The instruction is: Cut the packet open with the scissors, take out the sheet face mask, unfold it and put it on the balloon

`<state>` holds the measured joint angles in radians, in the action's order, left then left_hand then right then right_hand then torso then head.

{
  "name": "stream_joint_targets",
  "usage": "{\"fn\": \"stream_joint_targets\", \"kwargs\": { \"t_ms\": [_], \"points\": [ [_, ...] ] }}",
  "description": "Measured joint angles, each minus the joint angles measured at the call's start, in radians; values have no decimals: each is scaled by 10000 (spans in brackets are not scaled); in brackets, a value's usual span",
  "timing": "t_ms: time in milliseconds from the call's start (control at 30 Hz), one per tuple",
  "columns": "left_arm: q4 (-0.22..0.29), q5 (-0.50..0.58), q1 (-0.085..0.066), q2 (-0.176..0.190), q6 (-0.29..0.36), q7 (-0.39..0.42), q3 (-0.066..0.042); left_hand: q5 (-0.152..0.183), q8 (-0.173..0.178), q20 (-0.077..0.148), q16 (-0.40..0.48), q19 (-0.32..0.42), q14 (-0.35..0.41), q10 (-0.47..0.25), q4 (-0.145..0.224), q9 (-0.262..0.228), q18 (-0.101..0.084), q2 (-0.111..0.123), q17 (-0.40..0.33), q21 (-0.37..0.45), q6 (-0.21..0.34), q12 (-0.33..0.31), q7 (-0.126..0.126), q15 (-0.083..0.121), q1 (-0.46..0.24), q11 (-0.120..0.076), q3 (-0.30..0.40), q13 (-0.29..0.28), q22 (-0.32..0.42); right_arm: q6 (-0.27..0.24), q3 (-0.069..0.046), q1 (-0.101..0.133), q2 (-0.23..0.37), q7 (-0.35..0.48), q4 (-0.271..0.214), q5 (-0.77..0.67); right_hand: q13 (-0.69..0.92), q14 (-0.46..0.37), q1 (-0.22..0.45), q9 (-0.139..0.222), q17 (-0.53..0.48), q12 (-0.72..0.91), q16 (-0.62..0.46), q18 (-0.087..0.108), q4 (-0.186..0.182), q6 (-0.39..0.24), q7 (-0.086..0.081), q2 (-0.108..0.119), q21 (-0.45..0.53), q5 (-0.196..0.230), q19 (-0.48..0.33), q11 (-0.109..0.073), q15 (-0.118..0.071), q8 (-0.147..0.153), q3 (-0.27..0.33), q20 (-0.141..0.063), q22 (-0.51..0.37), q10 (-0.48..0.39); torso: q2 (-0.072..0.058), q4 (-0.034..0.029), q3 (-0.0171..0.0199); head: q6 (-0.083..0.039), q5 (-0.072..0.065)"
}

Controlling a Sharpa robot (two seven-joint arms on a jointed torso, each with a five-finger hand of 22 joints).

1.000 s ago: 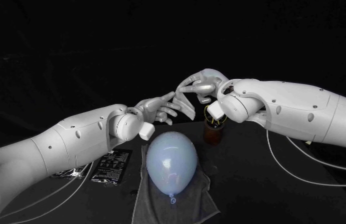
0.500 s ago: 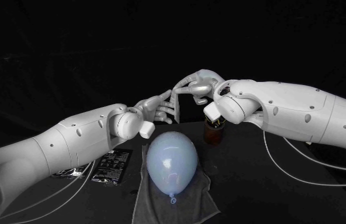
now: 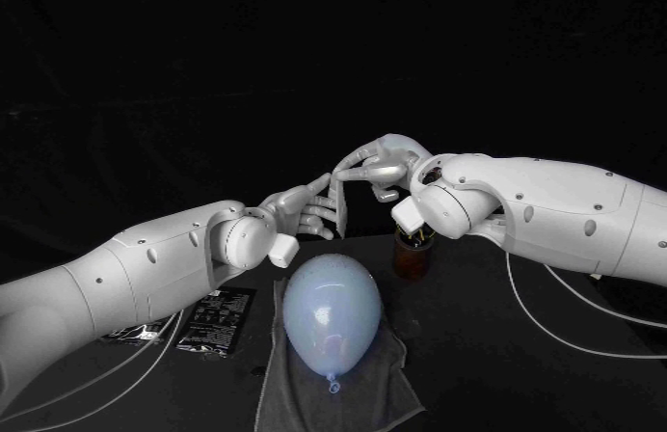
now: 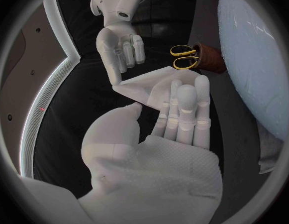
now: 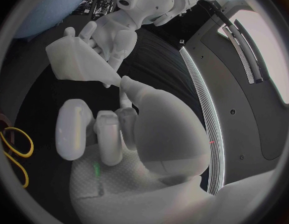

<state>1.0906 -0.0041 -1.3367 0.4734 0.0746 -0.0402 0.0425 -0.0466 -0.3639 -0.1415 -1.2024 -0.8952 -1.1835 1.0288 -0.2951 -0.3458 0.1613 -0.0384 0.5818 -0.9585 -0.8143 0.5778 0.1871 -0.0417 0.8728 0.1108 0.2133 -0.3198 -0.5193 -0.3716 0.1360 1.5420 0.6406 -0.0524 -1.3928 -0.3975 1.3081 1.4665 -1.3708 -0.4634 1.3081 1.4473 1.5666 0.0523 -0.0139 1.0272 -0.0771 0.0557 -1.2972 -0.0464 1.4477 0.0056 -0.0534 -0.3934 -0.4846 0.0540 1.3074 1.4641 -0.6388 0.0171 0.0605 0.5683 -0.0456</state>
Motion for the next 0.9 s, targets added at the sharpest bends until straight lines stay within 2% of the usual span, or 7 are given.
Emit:
{"fn": "stream_joint_targets", "kwargs": {
  "t_ms": [200,367,533,633,667,767,900],
  "points": [
    [-9,32,18,44,11,119,0,0,62,-113,223,122,465,-303,1,30,-1,0,-541,77,284,-1,86,-101,0,89,-353,26,39,-40,0,-1,32,9,48,4,-2,0,12,0,-7,-1,-9,0,1,-1,0,13,0,-1,0,0,0,2,-1,0,3,0,3,1,2,-14,-1],
    [-18,39,64,97,14,198,0,0,62,-143,225,219,641,-517,25,30,-2,0,-611,168,309,-2,96,-142,161,128,-465,45,63,-82,0,-1,56,17,60,10,-7,0,30,0,-8,-1,0,0,1,-2,1,-5,0,-1,-1,1,1,11,0,1,6,-1,5,5,7,-19,-1],
    [-33,42,114,141,18,281,0,0,62,-231,225,308,819,-836,1,29,-3,57,-657,236,455,-1,95,-180,738,197,-658,77,104,-122,0,-2,84,27,68,21,-8,-1,55,6,-7,-3,8,0,0,-5,-1,-30,0,0,-1,15,1,2,0,1,7,-15,5,6,7,-26,-11],
    [-49,36,141,148,25,335,1,0,37,-231,225,308,903,-972,57,16,3,360,-691,303,560,120,98,-230,1540,185,-826,89,123,-138,-1,-2,95,32,68,29,-6,-1,55,8,-6,-16,8,0,0,-9,-4,-30,0,1,-16,15,2,-17,0,16,7,-15,3,5,7,-24,-14],
    [-55,30,152,148,27,352,1,0,-25,-244,225,363,944,-1015,97,8,20,516,-708,309,592,150,95,-225,1970,196,-867,89,136,-140,-1,-2,97,33,68,32,-5,-1,55,8,-6,-17,7,0,0,-11,-4,-30,0,2,-16,15,2,-18,0,16,7,-15,3,5,7,-20,-16],
    [-64,-4,180,147,31,403,3,0,-108,-229,225,378,957,-1109,107,-10,105,774,-746,343,593,266,95,-212,2912,181,-936,105,155,-142,-1,-2,101,36,64,40,-3,-2,55,7,-4,-19,7,0,0,-12,-5,-30,0,2,-16,15,2,-18,1,16,6,-15,3,6,6,-14,-18],
    [-69,-63,189,134,36,471,4,0,-190,-230,223,378,1027,-1141,115,-11,106,961,-787,378,594,371,94,-214,3684,180,-1084,125,169,-141,-1,-2,104,40,44,48,0,-2,55,4,1,-21,3,0,0,-13,-5,-29,0,4,-16,15,2,-18,1,16,4,-15,3,5,5,-5,-12]
  ]
}}
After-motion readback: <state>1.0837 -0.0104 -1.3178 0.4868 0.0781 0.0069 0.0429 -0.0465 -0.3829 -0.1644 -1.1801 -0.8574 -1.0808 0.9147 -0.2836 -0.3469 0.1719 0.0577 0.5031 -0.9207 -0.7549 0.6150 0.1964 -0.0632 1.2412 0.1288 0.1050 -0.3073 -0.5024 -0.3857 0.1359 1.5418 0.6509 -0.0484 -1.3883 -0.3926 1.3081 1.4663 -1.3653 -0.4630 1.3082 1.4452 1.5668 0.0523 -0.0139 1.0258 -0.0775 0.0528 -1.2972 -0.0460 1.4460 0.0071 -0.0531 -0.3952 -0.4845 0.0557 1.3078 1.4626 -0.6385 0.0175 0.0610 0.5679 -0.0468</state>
